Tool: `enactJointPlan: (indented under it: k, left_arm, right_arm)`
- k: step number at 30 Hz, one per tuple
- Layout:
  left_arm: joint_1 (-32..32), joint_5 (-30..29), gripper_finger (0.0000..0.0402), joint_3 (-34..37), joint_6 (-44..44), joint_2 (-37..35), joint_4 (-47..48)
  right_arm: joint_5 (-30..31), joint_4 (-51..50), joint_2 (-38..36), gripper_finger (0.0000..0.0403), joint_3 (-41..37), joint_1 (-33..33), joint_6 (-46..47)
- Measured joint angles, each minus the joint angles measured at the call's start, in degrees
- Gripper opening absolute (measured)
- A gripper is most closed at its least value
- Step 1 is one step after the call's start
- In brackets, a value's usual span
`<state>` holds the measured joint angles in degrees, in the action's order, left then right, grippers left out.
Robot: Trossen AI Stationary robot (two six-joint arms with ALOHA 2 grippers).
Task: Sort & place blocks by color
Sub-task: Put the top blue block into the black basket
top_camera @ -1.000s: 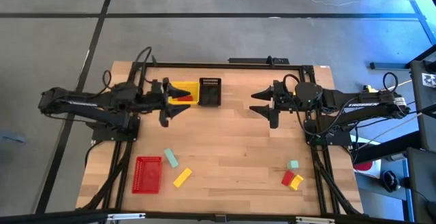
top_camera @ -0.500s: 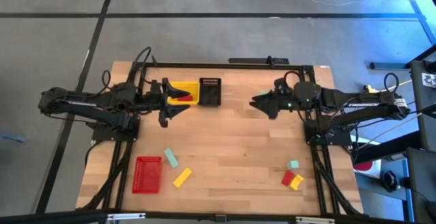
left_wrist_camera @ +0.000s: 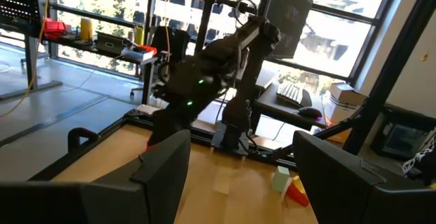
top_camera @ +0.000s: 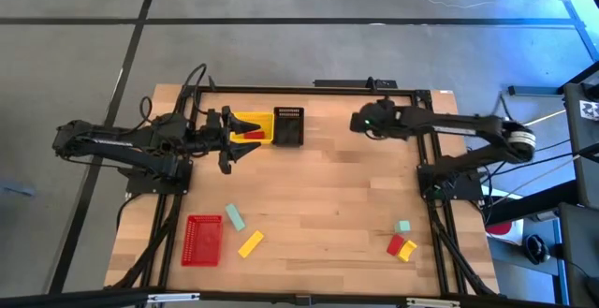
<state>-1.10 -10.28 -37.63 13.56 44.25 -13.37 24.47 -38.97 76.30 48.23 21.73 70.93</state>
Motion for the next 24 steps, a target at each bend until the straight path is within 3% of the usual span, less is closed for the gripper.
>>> enactJointPlan:
  k: [6,24]
  left_arm:
    - [0.00,-0.17,0.0251,0.00,-0.02,0.00,-0.02]
    - [0.00,-1.16,0.0251,0.00,1.31,0.00,-0.02]
  right_arm:
    - [0.98,4.89,7.00,0.0270,0.00,3.29,3.90]
    - [-0.13,9.32,19.12,0.0270,0.00,3.67,13.49]
